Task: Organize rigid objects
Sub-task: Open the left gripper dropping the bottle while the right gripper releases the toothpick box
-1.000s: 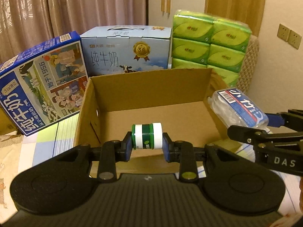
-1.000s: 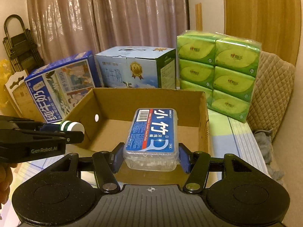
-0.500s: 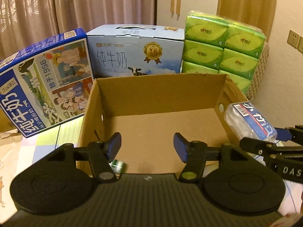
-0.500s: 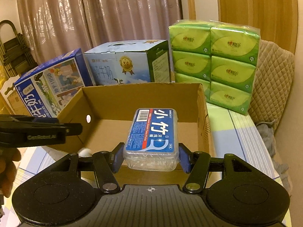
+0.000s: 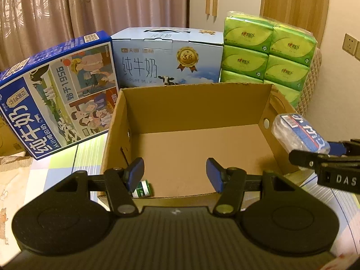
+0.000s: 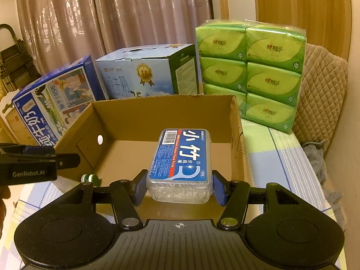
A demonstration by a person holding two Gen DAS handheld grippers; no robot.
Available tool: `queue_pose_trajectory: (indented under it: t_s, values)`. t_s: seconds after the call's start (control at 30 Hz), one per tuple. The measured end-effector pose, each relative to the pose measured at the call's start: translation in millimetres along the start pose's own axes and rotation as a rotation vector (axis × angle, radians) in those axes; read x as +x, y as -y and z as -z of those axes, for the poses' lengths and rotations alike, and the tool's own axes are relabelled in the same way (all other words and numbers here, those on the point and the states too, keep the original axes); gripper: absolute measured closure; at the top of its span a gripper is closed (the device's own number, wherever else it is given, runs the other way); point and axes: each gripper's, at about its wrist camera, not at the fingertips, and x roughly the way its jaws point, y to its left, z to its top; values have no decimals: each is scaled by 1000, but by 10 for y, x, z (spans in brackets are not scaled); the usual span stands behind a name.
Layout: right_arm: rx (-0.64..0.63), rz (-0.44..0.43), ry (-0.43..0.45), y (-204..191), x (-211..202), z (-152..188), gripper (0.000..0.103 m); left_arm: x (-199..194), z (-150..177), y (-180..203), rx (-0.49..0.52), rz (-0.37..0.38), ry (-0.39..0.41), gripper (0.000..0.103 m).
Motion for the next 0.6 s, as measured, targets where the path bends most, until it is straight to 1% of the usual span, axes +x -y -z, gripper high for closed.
queue_pose_trajectory:
  t_s: [0.13,0.17,0.2,0.27,0.4,0.6]
  values:
    - [5,-7,19,29,41,-51,47,-29,15,-3,-5,-3,7,47]
    - [11,-13,29,46,53,-64,45,-46,22,-8,-6,-3,10,47]
    - [15,-9,33,59,58,-74,37,-67,31,-15,-8,-2,15,47]
    - [30,-8,57,94,9,-75,27,-116,62,-34,-13,1,22,47]
    - [35,-5,81,142,-156,-18,27,-251,174,-75,-34,5,34,47]
    - [36,7,92,200,-502,308,27,-564,452,-86,-48,0,50,47]
